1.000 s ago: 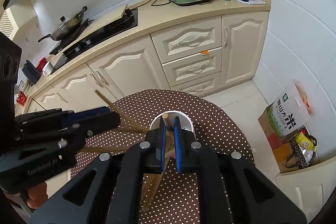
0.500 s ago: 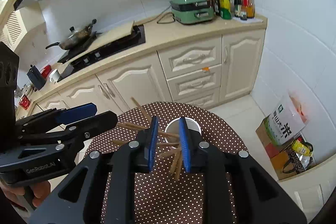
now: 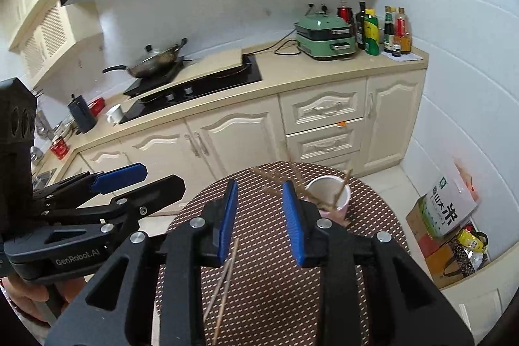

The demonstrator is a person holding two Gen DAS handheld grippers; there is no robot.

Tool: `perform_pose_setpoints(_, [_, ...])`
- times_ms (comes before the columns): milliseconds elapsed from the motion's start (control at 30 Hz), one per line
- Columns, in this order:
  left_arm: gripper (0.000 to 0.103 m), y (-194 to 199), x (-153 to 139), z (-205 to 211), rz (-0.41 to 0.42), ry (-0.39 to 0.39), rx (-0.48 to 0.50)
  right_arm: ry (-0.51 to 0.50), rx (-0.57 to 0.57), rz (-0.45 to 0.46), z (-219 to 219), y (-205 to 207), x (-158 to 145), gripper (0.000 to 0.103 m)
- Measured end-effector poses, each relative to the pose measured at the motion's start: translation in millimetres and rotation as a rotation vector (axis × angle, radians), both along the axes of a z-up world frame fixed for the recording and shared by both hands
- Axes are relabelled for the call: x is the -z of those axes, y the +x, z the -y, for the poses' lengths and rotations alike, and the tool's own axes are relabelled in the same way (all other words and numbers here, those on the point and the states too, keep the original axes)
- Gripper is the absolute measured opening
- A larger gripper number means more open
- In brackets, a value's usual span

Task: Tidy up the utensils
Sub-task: 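Move both open tools back down to the remaining chopsticks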

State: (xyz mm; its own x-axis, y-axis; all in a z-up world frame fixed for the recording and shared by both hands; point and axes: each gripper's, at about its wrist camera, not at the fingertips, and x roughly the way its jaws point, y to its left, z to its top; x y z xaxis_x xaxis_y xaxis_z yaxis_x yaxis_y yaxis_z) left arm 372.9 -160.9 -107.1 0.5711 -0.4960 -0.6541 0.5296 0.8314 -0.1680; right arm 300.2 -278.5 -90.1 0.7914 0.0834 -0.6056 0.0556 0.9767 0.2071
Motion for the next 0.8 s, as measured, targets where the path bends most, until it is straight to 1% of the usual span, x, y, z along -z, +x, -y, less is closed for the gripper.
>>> perform_pose_setpoints(167, [0.07,-19.1,2.2,-30.1,-0.001,0.007,-0.044,0.0,-0.045,-0.006,-30.0,-13.9,3.0,0.028])
perform_pose_setpoints(467, [0.07,-36.1,24.3,-74.2,-0.043,0.023,-0.109,0.008,-0.11,-0.05,-71.0,-24.1,20.7,0.029])
perform_pose_setpoints(700, [0.07,-32.7,57.7,-95.6,-0.116,0.048,-0.142,0.007,-0.148,-0.115,-90.6,-23.9,45.7,0.03])
perform_pose_setpoints(800, [0.07,-26.6,78.3,-100.3,-0.161,0.063,-0.156,0.007,-0.162,-0.153,-93.8,-19.5,59.9,0.031])
